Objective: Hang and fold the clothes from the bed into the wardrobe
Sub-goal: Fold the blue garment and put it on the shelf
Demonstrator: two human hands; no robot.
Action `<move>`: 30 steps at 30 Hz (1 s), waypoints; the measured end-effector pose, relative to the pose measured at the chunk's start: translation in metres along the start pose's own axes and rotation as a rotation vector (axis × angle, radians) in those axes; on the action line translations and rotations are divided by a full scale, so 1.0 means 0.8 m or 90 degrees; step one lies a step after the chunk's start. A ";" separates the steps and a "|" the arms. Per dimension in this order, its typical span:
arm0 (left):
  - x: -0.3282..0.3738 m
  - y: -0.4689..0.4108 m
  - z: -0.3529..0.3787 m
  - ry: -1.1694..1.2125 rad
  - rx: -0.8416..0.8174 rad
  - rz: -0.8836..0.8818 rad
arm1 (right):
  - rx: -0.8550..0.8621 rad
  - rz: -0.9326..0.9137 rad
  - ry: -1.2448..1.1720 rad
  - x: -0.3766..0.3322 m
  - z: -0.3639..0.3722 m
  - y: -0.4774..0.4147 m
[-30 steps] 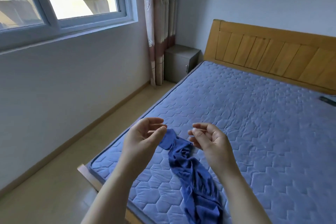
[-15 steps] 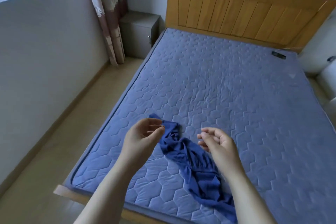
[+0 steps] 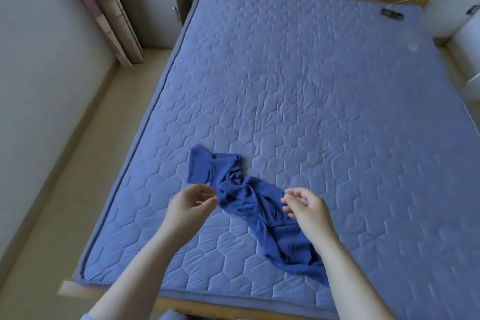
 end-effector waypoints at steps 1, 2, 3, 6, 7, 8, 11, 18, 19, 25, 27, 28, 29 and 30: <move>-0.009 -0.006 0.005 -0.008 -0.016 -0.014 | 0.005 0.019 0.003 0.010 -0.003 -0.007; -0.018 -0.013 0.010 -0.015 -0.030 -0.027 | 0.011 0.035 0.007 0.020 -0.004 -0.014; -0.027 -0.019 0.014 -0.023 -0.042 -0.039 | 0.018 0.052 0.014 0.030 -0.005 -0.020; -0.054 -0.035 0.026 -0.033 -0.083 -0.068 | 0.037 0.103 0.038 0.063 -0.001 -0.039; -0.063 -0.038 0.031 -0.031 -0.097 -0.078 | 0.040 0.118 0.050 0.074 0.003 -0.045; -0.072 -0.041 0.035 -0.031 -0.112 -0.087 | 0.041 0.134 0.062 0.086 0.007 -0.051; -0.100 -0.051 0.045 -0.054 -0.143 -0.109 | 0.038 0.189 0.080 0.118 0.022 -0.067; -0.164 -0.080 0.061 -0.122 -0.189 -0.163 | 0.038 0.251 0.203 0.166 0.066 -0.116; -0.174 -0.085 0.064 -0.130 -0.195 -0.167 | 0.036 0.265 0.226 0.175 0.072 -0.126; -0.230 -0.111 0.089 -0.148 -0.225 -0.176 | 0.026 0.350 0.232 0.218 0.107 -0.182; -0.245 -0.119 0.097 -0.144 -0.234 -0.179 | 0.035 0.361 0.215 0.228 0.116 -0.198; -0.251 -0.123 0.100 -0.144 -0.237 -0.179 | 0.038 0.358 0.211 0.234 0.119 -0.206; -0.258 -0.128 0.104 -0.145 -0.238 -0.177 | 0.041 0.358 0.203 0.240 0.124 -0.215; -0.264 -0.133 0.107 -0.148 -0.238 -0.174 | 0.043 0.366 0.187 0.247 0.127 -0.223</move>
Point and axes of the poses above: each hand's wrist, its own y-axis away from the middle knuckle, its own z-axis out of the palm, x = y × z, the point moved 1 cm from there along -y, towards the middle knuckle, and after that the axes turned 15 degrees about z, right-handed, at the moved point
